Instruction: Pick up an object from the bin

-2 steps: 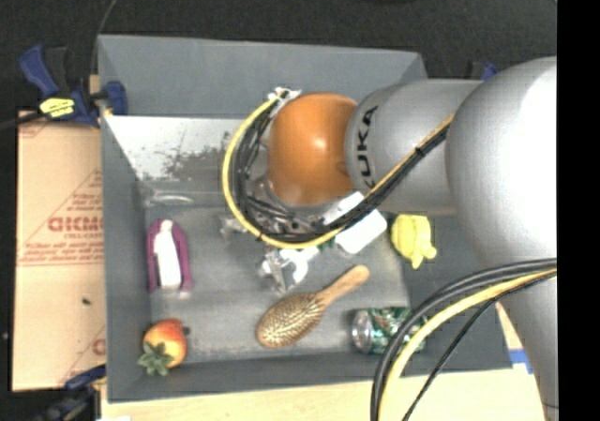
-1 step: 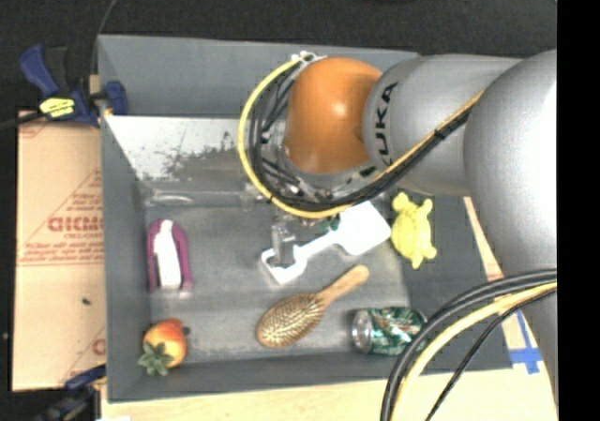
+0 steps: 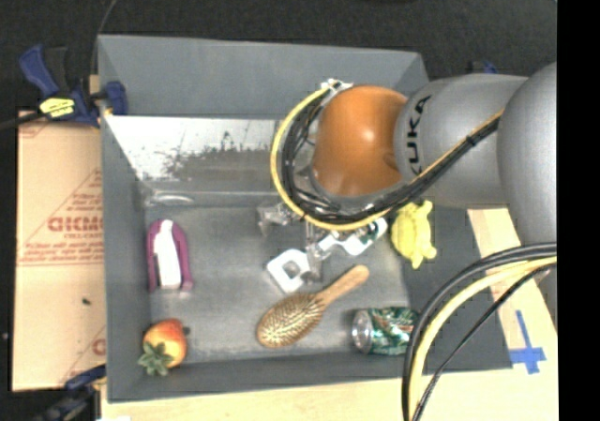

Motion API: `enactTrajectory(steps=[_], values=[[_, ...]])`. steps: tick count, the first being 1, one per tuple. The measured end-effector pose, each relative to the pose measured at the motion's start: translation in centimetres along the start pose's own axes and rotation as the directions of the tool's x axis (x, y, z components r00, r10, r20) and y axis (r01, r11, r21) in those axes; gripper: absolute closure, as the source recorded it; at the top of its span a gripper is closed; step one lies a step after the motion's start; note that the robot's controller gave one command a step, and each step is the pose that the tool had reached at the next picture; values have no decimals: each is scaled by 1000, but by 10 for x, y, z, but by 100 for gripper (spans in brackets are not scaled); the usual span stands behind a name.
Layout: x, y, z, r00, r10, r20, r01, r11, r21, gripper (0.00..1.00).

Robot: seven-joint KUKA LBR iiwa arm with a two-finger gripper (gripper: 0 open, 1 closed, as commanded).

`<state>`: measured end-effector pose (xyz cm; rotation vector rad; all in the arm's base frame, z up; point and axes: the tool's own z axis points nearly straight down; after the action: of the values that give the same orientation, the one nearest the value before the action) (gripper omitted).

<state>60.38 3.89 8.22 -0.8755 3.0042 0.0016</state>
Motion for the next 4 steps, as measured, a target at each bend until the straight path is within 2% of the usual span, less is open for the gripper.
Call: enactTrajectory(steps=[1,2,3,4], values=[[17,21,-1,1000,-2,14,2,1000,2,0],[26,-32,9,1000,16,9,-16,1000,4,100],[26,-32,9,1000,17,9,-17,1000,4,100],[31,-25,-78,1000,19,19,-20,1000,10,100]])
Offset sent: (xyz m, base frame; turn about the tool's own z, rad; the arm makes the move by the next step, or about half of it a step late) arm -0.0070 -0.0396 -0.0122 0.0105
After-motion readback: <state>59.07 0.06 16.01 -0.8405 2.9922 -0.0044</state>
